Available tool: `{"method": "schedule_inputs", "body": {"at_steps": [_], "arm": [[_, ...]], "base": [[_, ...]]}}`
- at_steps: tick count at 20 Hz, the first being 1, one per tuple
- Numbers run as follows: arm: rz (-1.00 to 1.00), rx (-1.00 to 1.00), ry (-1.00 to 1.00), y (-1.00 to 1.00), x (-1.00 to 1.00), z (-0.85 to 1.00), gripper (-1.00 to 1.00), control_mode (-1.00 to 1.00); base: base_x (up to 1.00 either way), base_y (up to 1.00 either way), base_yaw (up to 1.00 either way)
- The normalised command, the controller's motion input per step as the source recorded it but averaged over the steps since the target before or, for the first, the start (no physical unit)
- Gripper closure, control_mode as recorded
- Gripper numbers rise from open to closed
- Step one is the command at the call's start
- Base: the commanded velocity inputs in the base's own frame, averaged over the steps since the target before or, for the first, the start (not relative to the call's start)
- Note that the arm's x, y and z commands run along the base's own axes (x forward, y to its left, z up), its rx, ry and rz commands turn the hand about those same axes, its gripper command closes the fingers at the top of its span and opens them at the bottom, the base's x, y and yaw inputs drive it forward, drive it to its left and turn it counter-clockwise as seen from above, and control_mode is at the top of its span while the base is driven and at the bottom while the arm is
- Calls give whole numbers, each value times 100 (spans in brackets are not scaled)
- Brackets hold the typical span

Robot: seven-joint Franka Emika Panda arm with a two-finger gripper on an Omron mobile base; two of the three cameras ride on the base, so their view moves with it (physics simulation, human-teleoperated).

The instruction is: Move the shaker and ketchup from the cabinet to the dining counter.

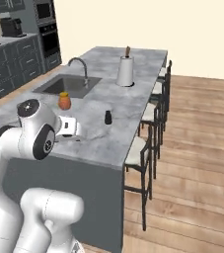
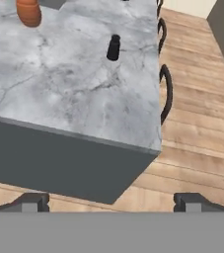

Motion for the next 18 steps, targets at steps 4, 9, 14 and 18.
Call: {"method": "schedule_inputs", "body": {"at_steps": [4, 9, 14, 18], "arm": [[0, 0, 0, 0, 0, 0, -100, 100], [0, 0, 0, 0, 0, 0, -100, 100], [0, 0, 0, 0, 0, 0, -100, 100], [0, 0, 0, 0, 0, 0, -100, 100]], "base": [[-9, 19, 96], [-9, 17, 99], [-6, 27, 90], [21, 52, 47]]}}
